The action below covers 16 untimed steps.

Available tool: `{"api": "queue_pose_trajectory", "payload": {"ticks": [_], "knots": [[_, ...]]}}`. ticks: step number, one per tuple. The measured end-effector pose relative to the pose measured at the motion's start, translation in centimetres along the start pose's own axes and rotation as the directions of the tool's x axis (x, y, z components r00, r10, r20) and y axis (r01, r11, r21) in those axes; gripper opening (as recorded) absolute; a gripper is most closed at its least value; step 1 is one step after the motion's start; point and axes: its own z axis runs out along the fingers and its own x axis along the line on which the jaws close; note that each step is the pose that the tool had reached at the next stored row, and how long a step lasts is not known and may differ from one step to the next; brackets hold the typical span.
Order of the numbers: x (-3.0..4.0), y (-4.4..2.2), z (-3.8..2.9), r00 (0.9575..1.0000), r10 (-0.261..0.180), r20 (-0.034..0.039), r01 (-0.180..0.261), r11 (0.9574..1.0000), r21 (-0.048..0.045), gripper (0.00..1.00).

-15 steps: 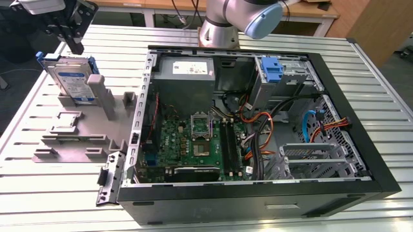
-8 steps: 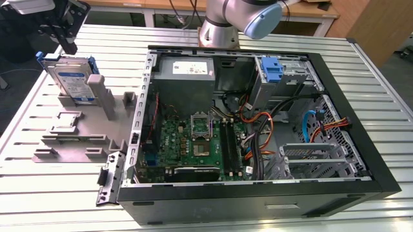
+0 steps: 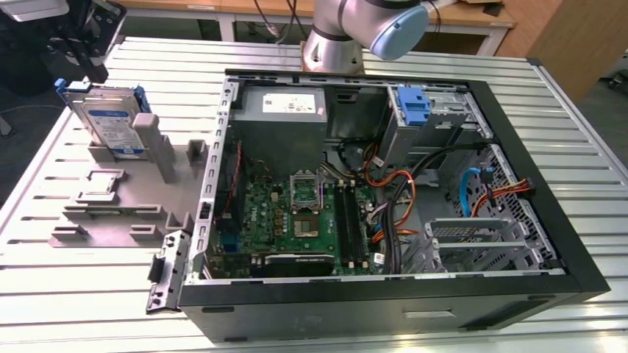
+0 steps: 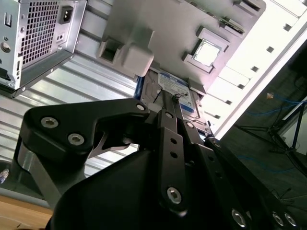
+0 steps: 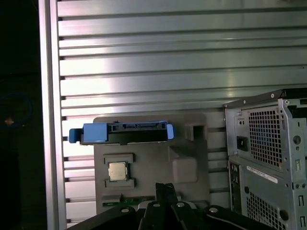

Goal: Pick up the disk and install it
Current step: 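Reach for the disk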

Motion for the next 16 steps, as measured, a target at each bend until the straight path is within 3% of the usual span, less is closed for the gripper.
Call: {"api": "queue_pose_trajectory", "payload": {"ticks": [12, 16], "knots": [[0.97, 0.83, 0.19, 1.0000, 0.000, -0.0013, 0.000, 1.0000, 0.0002, 0.10], [1.79, 1.22, 0.25, 1.0000, 0.000, -0.0013, 0.000, 1.0000, 0.0001, 0.10]]}}
